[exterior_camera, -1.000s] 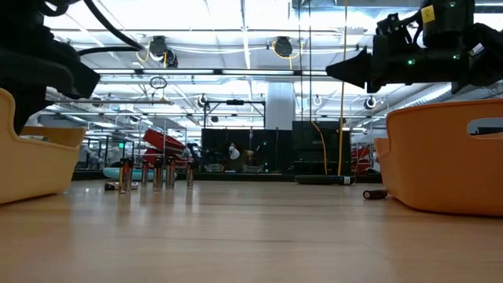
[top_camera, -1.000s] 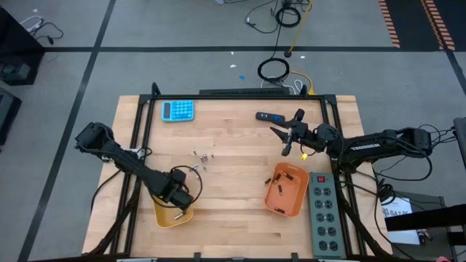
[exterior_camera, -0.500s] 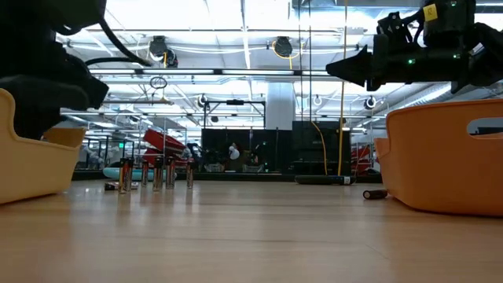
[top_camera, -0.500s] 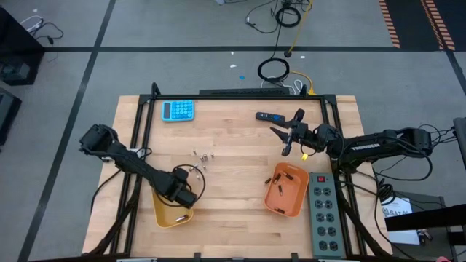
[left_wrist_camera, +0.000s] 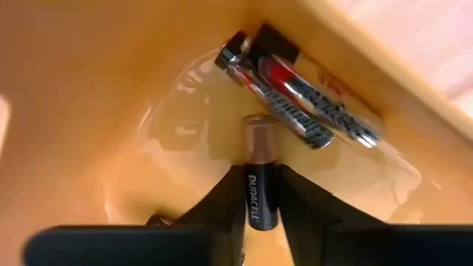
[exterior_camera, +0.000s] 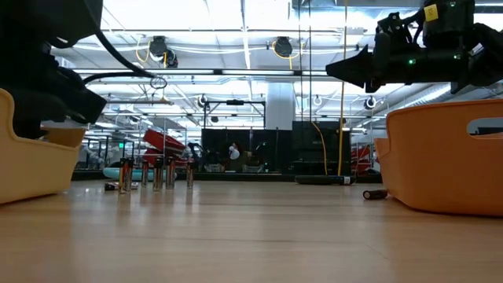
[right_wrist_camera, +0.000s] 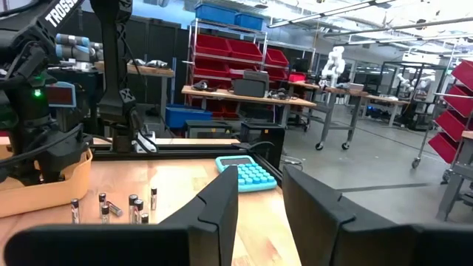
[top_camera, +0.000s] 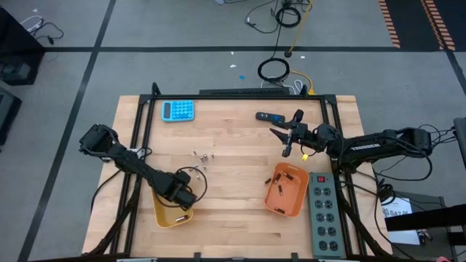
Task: Sort batteries
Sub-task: Put the brown battery into the orange bin
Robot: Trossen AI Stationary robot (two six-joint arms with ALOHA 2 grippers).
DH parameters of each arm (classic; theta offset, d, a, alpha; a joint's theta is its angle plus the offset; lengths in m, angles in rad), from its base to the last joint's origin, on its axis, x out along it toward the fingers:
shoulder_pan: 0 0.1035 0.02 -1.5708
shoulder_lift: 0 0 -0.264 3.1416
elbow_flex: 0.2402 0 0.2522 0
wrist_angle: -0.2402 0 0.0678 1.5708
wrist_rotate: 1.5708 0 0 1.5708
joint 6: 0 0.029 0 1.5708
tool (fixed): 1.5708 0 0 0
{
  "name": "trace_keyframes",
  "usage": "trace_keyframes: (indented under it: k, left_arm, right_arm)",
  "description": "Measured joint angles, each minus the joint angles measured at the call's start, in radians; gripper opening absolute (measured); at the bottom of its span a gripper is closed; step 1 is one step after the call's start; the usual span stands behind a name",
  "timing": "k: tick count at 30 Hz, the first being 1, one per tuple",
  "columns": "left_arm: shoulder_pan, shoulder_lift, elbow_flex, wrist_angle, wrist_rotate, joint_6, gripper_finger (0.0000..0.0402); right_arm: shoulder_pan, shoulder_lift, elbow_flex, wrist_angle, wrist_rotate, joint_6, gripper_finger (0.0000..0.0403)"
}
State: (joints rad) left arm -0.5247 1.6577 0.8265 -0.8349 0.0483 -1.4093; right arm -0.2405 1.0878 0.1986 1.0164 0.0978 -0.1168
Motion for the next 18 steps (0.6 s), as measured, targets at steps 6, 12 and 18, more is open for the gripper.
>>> trace_keyframes:
  k: [6, 12, 18]
  left_arm:
    - [0.000, -0.005, 0.000, 0.000, 0.004, 0.036, 0.0047]
    - [-0.001, -0.057, 0.012, -0.037, 0.004, 0.039, 0.0047]
    - [-0.004, -0.155, 0.072, -0.118, -0.023, 0.037, 0.0047]
  right_arm:
    - [0.000, 0.000, 0.000, -0.009, 0.001, 0.001, 0.0098]
    - [0.000, 0.000, 0.000, -0.017, 0.001, 0.004, 0.0098]
    - [0.000, 0.000, 0.000, -0.025, 0.002, 0.008, 0.0098]
